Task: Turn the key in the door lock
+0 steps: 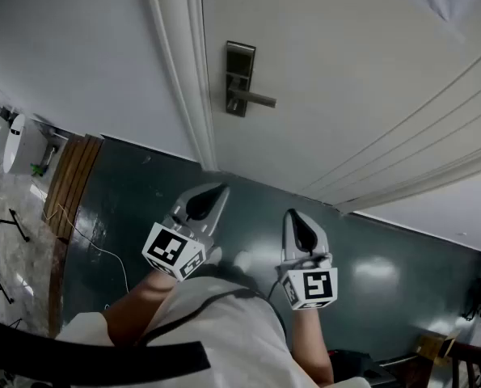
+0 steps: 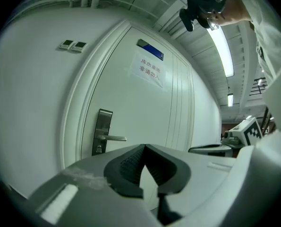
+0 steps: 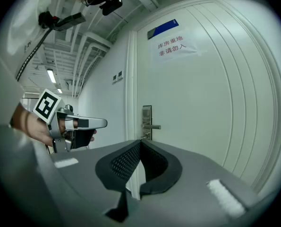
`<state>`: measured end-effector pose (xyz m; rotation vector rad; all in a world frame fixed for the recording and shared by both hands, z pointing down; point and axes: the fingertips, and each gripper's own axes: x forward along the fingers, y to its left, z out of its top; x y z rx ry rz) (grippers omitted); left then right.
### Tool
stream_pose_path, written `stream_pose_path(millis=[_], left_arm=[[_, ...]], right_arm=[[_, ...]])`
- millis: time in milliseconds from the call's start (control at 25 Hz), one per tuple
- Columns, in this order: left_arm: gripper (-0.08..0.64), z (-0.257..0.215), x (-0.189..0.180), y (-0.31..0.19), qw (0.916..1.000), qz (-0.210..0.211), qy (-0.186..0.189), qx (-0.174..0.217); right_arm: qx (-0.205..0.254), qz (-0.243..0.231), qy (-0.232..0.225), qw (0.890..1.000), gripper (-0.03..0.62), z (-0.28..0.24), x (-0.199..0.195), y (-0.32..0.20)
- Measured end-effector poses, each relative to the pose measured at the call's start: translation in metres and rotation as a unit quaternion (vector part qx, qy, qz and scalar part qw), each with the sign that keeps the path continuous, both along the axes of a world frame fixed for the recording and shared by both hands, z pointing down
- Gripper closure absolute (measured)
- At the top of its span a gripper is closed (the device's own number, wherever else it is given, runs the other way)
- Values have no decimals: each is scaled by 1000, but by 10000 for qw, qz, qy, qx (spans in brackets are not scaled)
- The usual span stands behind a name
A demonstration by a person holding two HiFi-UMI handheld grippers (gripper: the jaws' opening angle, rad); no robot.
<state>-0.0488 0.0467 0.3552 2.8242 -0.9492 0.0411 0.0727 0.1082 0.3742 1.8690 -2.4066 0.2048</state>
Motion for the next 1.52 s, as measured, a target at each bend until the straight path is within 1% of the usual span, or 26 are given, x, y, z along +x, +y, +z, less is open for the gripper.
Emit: stream_pose_path(millis=[200, 440, 600, 800, 1000, 1120, 1320, 1520], left_arm=[[555, 3, 12, -4, 9999, -63, 62, 55], [555, 6, 23, -6, 9997, -166, 122, 122], [555, 12, 21, -9, 9995, -321, 45, 62], [555, 17, 29, -16, 9989, -447, -45, 93], [555, 16, 32, -16, 9978, -662, -16, 96], [555, 18, 34, -18, 9973, -729, -70, 102], [555, 24, 38, -30, 9973, -729, -107, 50], [555, 27, 39, -45, 9977, -675, -60, 61]], right_arm=[[52, -39, 19, 10000, 584, 1, 5, -6], [110, -163, -105, 9998, 584, 8, 6, -11], [91, -178, -189, 9996, 584, 14, 14, -13], [55, -287, -331, 9990, 584, 22, 27, -20], [41, -470, -297, 9984, 584, 25, 33, -26], [43, -549, -289, 9981, 584, 24, 33, -30], [-78, -600, -268, 9978, 584, 32, 31, -47], [-70, -725, -236, 9971, 584, 31, 20, -66]])
